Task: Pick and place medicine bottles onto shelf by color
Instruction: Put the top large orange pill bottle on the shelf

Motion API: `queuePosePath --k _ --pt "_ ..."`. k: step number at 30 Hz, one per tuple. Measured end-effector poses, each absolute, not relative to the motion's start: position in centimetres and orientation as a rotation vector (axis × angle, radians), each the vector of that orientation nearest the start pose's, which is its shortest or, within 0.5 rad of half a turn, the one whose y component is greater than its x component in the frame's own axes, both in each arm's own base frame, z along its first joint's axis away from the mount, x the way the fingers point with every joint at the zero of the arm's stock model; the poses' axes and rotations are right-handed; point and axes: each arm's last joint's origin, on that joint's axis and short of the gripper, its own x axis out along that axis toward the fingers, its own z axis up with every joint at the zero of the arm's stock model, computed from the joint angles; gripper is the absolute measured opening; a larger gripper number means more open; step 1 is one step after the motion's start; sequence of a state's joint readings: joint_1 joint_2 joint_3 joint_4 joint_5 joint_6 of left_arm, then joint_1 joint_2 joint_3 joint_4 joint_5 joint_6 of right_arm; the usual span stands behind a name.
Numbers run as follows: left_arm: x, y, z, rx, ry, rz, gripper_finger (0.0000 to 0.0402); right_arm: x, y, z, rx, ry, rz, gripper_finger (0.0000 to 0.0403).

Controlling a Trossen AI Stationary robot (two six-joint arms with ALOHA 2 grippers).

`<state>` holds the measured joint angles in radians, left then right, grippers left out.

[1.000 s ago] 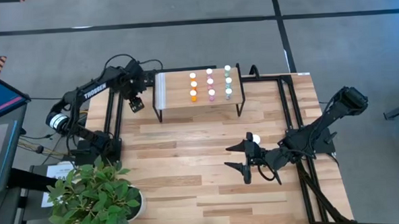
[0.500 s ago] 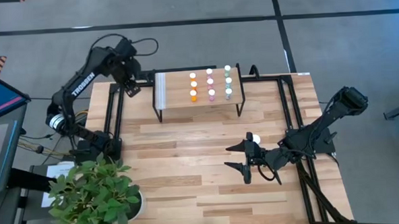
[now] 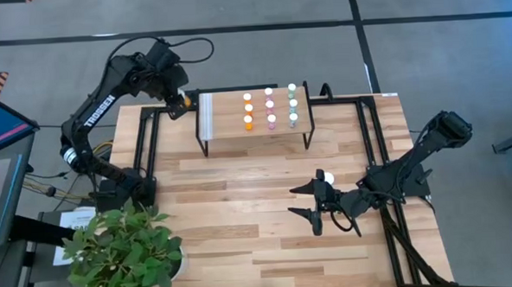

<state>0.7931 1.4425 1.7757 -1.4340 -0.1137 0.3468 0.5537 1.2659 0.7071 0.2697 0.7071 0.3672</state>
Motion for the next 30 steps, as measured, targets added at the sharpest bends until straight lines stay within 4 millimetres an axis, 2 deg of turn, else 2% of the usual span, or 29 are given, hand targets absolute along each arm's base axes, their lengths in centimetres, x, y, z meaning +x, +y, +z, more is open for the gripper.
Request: queuePosePath --k 12,18,23,30 --pt "16.1 14.3 46.4 -0.034 1.092 0.643 0.0188 23.6 12.4 25.1 0.194 0.203 -0.193 0.0284" --pt "17.1 12.4 47.3 -0.012 1.031 0.589 0.0188 23.6 12.4 25.1 0.194 0.203 -0.193 0.0284" --pt "19.7 12.4 46.2 -0.015 1.069 0.541 0.0188 23.6 12.4 25.1 0.195 0.201 -0.192 0.0284" --pt "25.1 14.8 43.7 -0.05 1.172 0.483 0.0188 23.6 12.4 25.1 0.196 0.201 -0.192 0.0284"
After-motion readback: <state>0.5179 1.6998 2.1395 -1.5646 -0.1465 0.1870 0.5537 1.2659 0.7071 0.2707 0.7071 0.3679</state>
